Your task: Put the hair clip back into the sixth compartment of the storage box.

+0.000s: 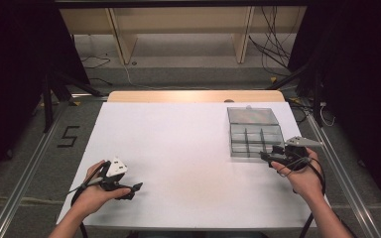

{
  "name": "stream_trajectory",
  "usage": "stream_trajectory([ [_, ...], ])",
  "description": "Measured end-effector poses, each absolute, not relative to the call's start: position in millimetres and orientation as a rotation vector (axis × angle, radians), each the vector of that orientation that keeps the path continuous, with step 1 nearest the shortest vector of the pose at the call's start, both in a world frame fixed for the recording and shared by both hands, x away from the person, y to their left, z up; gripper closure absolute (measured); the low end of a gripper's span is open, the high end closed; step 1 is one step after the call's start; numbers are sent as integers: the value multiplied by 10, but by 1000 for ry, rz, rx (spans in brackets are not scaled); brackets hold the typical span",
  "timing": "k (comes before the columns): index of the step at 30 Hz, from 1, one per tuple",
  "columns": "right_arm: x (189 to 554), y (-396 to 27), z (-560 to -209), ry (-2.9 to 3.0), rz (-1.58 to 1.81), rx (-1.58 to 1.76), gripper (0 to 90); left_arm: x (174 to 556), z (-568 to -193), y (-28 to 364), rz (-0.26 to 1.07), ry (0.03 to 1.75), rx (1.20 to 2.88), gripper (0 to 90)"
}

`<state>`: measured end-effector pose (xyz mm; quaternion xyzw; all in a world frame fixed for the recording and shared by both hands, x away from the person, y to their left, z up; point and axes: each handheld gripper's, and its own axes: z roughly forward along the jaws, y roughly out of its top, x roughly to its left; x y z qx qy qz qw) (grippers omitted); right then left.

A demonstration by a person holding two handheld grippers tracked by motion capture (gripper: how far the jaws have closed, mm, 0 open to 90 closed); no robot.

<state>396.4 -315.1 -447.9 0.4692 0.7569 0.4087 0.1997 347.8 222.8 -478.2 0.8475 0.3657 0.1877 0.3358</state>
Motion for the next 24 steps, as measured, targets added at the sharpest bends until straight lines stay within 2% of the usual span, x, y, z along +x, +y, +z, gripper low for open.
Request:
stream_trajectory([
  [15,3633,-3017,-4601,2171,1180,1253,369,3477,-4779,2227,489,952,2208,146],
  [24,3574,-3049,-4655,2179,1142,1274,343,3482,-4776,2215,488,956,2202,148],
])
